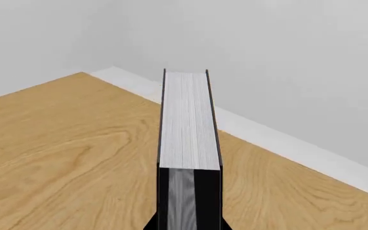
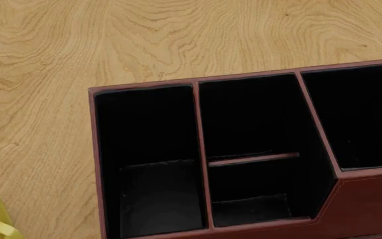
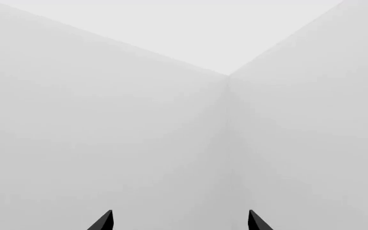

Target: Pick up the book and place it in the back compartment of the caddy.

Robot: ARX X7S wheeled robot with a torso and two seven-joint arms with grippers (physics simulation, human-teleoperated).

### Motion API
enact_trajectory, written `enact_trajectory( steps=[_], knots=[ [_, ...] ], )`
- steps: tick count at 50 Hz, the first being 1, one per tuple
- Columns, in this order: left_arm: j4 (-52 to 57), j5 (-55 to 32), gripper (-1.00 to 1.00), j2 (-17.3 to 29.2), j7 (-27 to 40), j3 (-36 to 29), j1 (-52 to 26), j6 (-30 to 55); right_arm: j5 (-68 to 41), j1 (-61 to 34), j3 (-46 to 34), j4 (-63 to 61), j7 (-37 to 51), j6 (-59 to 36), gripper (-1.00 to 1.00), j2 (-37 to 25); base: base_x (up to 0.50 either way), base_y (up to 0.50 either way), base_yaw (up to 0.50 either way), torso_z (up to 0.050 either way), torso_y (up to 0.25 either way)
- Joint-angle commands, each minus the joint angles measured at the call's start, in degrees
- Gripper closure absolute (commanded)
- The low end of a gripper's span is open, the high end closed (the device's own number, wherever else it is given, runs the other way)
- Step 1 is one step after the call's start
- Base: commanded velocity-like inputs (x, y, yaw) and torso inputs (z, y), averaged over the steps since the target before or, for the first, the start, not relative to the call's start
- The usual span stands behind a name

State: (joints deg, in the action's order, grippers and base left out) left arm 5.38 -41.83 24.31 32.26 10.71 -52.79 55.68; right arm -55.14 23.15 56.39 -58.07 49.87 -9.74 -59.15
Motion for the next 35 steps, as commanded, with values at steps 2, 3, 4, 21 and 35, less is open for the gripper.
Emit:
enact_trajectory(
  steps=[2,3,4,21,35],
  knots=[
    [2.1,-3.6,1.00,0.7,-3.3,1.3,-2.9,-0.3,0.0,0.2,0.2,-0.1,0.0,0.1,-1.00,0.0,0.00,0.00,0.00,0.000,0.000],
    [2.2,-3.8,1.00,0.9,-3.7,0.9,-3.1,-0.1,0.0,0.2,0.2,-0.1,0.1,0.1,-1.00,0.0,0.00,0.00,0.00,0.000,0.000],
    [2.2,-3.9,1.00,1.0,-4.0,0.7,-3.2,-0.1,0.0,0.2,0.2,-0.1,0.1,0.2,-1.00,0.0,0.00,0.00,0.00,0.000,0.000],
    [2.4,-6.0,1.00,1.9,-6.2,-0.6,-5.1,1.7,-0.4,0.4,0.5,0.1,0.2,0.3,-1.00,-0.3,0.00,0.00,0.00,0.000,0.002],
    [3.3,-9.9,1.00,1.8,-11.2,-1.8,-7.0,2.5,0.2,1.0,0.4,0.2,0.2,0.9,-1.00,-0.1,0.00,0.00,0.00,0.001,0.002]
  ],
)
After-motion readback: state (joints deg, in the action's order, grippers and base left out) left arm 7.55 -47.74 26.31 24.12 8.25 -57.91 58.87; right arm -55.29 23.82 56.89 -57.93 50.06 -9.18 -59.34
